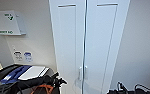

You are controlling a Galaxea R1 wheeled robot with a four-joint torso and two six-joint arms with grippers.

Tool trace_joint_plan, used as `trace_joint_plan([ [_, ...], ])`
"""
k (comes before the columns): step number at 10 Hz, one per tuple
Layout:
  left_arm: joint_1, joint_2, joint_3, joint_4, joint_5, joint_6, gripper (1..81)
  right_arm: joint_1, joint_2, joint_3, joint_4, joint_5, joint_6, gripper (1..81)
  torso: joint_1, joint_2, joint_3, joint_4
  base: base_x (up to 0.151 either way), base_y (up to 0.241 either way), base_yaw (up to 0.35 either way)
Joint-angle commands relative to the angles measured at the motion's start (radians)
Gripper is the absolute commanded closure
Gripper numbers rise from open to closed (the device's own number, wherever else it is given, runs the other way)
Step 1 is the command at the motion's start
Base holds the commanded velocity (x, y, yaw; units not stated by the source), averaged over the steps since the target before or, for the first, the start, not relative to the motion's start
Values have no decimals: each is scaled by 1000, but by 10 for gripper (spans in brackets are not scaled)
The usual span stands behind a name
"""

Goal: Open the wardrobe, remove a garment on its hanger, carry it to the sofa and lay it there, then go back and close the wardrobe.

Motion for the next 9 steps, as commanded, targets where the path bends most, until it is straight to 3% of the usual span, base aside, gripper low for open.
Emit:
trace_joint_plan([
  [1, 132, -101, 94, 139, -93, 82, 10, -160, 173, -263, -42, 2, -77, 10, 0, 0, 0, 0, 0, 0, 0],
  [3, 337, -92, 53, 177, -163, 193, 10, -292, 273, -411, -50, 10, -181, 10, 0, 0, 0, 0, 0, 0, 0],
  [4, 417, -69, -1, 187, -223, 217, 10, -350, 319, -489, -50, 21, -235, 10, 0, 0, 0, 0, 0, 0, 0],
  [5, 482, -58, -16, 203, -237, 240, 10, -416, 362, -555, -50, 25, -289, 10, 0, 0, 0, 0, 0, 0, 0],
  [8, 675, -34, -34, 292, -366, 265, 10, -613, 502, -732, -53, 127, -442, 10, 0, 0, 0, 0, 0, 0, 0],
  [9, 735, 6, -108, 332, -415, 264, 10, -663, 561, -805, -53, 139, -481, 10, 0, 0, 1, 0, 0, 0, 0],
])
